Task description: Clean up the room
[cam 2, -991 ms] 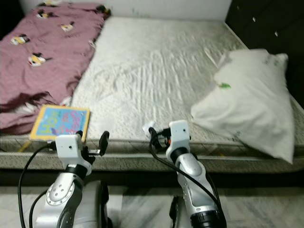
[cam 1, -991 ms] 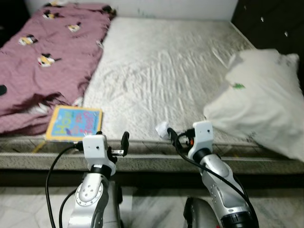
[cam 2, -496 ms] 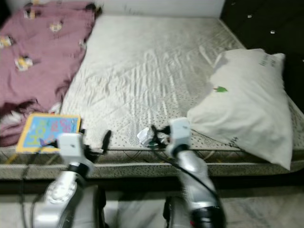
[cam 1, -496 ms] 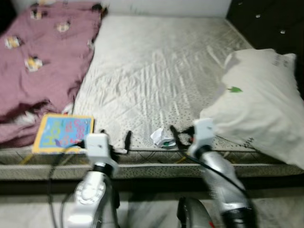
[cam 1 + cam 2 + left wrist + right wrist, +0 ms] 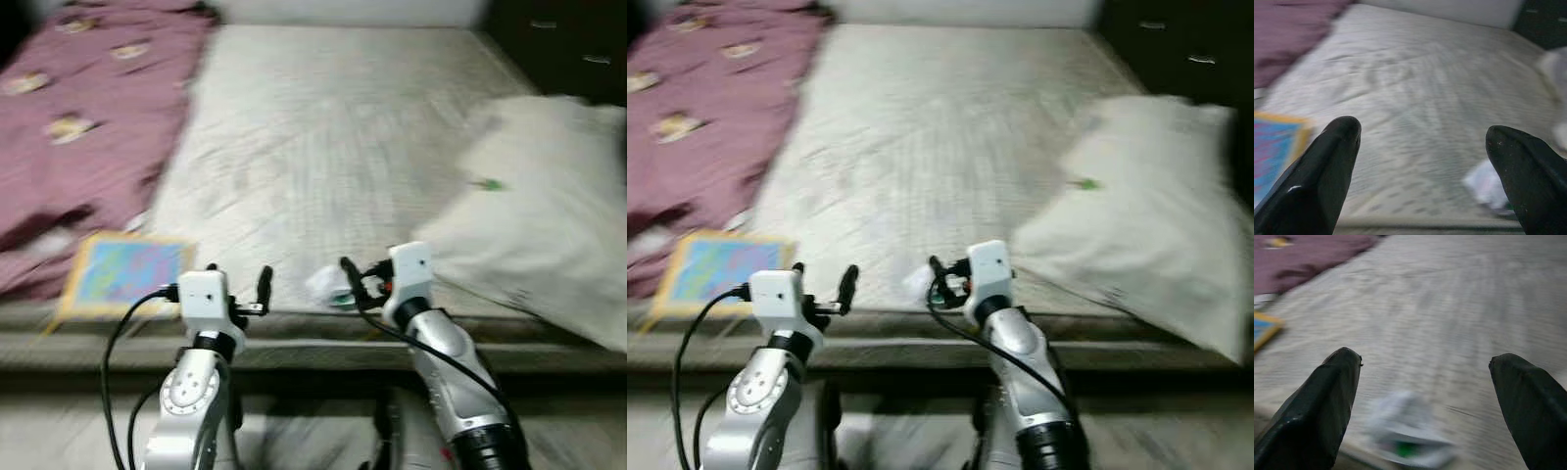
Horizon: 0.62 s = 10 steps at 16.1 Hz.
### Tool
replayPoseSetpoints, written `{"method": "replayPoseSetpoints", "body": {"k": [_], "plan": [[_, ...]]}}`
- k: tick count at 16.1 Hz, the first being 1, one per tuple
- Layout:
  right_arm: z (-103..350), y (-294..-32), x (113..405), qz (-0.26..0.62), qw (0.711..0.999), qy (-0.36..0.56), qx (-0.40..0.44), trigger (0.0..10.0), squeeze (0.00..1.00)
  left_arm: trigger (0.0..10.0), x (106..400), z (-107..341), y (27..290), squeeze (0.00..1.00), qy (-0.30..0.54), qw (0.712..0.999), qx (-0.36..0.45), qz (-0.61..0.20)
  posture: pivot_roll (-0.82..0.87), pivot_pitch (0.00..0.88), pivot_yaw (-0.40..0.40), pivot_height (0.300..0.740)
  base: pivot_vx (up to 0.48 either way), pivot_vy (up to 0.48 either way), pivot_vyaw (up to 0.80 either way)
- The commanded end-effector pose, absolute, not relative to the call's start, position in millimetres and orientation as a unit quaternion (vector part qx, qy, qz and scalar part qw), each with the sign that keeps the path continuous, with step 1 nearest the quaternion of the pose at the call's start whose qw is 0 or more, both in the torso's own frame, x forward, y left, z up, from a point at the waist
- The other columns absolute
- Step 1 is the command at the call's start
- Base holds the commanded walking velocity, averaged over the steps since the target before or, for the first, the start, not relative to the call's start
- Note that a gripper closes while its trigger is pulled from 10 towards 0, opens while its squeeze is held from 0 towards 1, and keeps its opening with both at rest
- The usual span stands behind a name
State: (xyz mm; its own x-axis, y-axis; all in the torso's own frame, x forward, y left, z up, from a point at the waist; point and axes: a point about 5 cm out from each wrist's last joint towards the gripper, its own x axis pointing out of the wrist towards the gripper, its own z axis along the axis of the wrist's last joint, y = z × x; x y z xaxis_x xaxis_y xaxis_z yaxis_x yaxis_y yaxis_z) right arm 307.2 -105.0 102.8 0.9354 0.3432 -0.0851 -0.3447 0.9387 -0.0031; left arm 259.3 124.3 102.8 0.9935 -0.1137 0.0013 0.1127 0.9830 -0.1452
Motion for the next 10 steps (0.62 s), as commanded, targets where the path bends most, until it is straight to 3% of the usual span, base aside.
{"method": "replayPoseSetpoints", "body": {"k": [1, 5, 10], "plan": [[99.5, -103.9, 306.1, 0.178, 0.983, 0.048, -0.007, 10.0, 0.0, 10.0, 257.5, 98.7, 125.3, 0.0, 0.014, 0.996, -0.071, -0.055, 0.05, 0.117, -0.023, 0.565, 0.0, 0.0, 0.8], [96.9, -104.9, 305.5, 0.175, 0.983, 0.054, 0.004, 10.0, 0.0, 10.0, 257.3, 98.1, 125.0, 0.0, 0.016, 0.996, -0.068, -0.055, 0.06, 0.111, -0.022, 0.565, 0.0, 0.0, 0.0], [93.5, -97.8, 302.5, 0.205, 0.977, 0.055, -0.007, 10.0, 0.0, 10.0, 255.1, 97.1, 124.4, 0.0, 0.018, 0.996, -0.065, -0.055, 0.07, 0.106, -0.025, 0.525, 0.0, 0.0, 0.0]]}}
